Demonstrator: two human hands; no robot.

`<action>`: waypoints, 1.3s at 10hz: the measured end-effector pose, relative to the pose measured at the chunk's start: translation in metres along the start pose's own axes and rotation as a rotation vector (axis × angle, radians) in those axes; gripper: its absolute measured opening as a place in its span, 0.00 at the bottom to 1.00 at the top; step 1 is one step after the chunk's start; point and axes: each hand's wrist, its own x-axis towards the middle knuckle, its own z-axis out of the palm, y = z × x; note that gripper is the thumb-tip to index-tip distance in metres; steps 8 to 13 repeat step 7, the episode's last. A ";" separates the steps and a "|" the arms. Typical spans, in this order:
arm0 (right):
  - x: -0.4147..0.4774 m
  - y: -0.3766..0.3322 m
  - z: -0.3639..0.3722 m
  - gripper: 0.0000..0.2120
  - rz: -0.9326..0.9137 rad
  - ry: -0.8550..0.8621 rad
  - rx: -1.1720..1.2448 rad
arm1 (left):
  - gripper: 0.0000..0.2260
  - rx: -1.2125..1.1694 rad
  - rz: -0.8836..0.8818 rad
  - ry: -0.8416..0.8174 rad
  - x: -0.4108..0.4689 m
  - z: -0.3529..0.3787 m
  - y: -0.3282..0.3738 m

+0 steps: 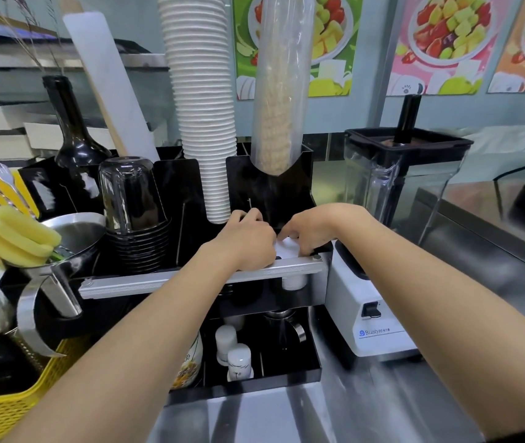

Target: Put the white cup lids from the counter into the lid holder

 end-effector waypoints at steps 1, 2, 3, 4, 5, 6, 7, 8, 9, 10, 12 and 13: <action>0.003 0.002 0.000 0.30 0.027 -0.013 0.036 | 0.12 0.013 -0.003 -0.003 0.000 -0.001 0.000; 0.004 0.003 -0.001 0.30 0.027 -0.010 0.030 | 0.13 0.029 0.010 0.004 0.001 0.001 0.000; 0.004 0.002 -0.001 0.31 0.029 -0.013 0.039 | 0.13 0.040 0.010 -0.001 0.000 0.001 0.000; 0.005 0.005 -0.001 0.33 0.005 -0.007 0.093 | 0.15 0.077 0.010 0.012 -0.001 0.002 0.001; -0.008 0.007 -0.001 0.36 -0.028 0.048 0.227 | 0.17 0.087 0.000 0.043 -0.004 0.003 0.001; -0.023 0.010 0.001 0.34 -0.062 0.224 0.265 | 0.17 0.007 0.012 0.174 -0.008 0.003 0.002; -0.041 0.014 0.002 0.29 -0.090 0.494 0.372 | 0.18 -0.051 -0.033 0.353 -0.017 -0.004 0.003; -0.041 0.014 0.002 0.29 -0.090 0.494 0.372 | 0.18 -0.051 -0.033 0.353 -0.017 -0.004 0.003; -0.041 0.014 0.002 0.29 -0.090 0.494 0.372 | 0.18 -0.051 -0.033 0.353 -0.017 -0.004 0.003; -0.041 0.014 0.002 0.29 -0.090 0.494 0.372 | 0.18 -0.051 -0.033 0.353 -0.017 -0.004 0.003; -0.041 0.014 0.002 0.29 -0.090 0.494 0.372 | 0.18 -0.051 -0.033 0.353 -0.017 -0.004 0.003; -0.041 0.014 0.002 0.29 -0.090 0.494 0.372 | 0.18 -0.051 -0.033 0.353 -0.017 -0.004 0.003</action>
